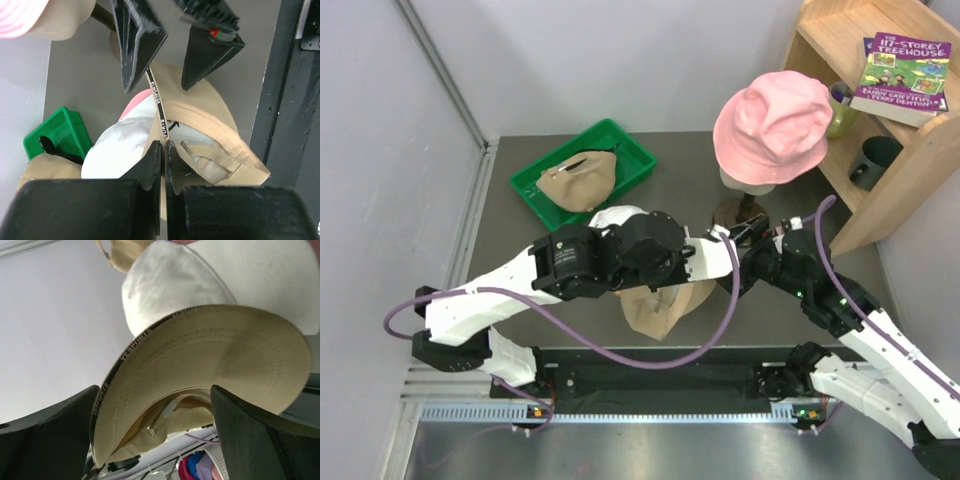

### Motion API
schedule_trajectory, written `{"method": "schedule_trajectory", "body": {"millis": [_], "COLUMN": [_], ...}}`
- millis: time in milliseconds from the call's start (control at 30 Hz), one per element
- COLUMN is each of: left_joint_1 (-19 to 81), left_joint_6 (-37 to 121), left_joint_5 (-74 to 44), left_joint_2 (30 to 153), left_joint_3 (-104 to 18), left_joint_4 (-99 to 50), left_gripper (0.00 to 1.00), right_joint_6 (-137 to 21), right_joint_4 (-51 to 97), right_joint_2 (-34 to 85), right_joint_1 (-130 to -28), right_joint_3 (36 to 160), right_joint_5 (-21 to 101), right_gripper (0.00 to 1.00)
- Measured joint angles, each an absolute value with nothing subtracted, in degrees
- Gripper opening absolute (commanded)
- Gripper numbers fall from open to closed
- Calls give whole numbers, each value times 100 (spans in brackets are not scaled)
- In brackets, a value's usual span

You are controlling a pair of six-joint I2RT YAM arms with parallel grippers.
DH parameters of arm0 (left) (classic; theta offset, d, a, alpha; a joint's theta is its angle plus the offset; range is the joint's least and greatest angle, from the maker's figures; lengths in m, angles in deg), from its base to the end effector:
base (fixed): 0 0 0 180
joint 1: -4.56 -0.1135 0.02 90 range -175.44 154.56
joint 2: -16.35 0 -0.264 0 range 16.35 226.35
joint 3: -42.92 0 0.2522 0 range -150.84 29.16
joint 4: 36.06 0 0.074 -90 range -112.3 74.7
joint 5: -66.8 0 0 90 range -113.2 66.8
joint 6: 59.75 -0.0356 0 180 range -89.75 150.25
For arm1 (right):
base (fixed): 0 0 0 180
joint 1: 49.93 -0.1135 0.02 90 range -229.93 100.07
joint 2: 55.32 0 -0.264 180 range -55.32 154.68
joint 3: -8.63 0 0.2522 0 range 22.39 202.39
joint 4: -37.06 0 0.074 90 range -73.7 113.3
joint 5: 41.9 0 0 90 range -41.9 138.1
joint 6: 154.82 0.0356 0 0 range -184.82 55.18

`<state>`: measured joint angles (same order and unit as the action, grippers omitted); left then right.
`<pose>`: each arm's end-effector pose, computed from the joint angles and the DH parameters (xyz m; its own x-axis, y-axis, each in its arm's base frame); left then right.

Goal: Stack the hats

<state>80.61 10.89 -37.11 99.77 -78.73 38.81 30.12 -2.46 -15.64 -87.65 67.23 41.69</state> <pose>0.0746 -0.2648 0.4670 0.1611 0.6861 -0.7095 0.8926 0.2054 0.4014 0.1224 0.0997 0.3254 -0.6641 0.7380 0.1197 0.3367 0.1523 0.9292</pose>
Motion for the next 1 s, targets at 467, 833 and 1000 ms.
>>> {"method": "schedule_trajectory", "body": {"millis": [467, 833, 1000], "left_joint_1": [9115, 9320, 9360], "left_joint_6": [880, 864, 825], "left_joint_5": [-4339, -4420, -4396], "left_joint_2": [10141, 10313, 10313], "left_joint_3": [-7519, -7517, -7384], "left_joint_4": [3933, 3942, 3728], "left_gripper": [0, 0, 0], "right_joint_6": [2284, 2372, 2365], "right_joint_4": [-707, -652, -687], "right_joint_2": [-1588, -1981, -2473], "right_joint_1": [-8765, -8758, -8754], "right_joint_3": [6390, 6017, 5894], "right_joint_5": [3843, 3741, 4160], "right_gripper": [51, 0, 0]}}
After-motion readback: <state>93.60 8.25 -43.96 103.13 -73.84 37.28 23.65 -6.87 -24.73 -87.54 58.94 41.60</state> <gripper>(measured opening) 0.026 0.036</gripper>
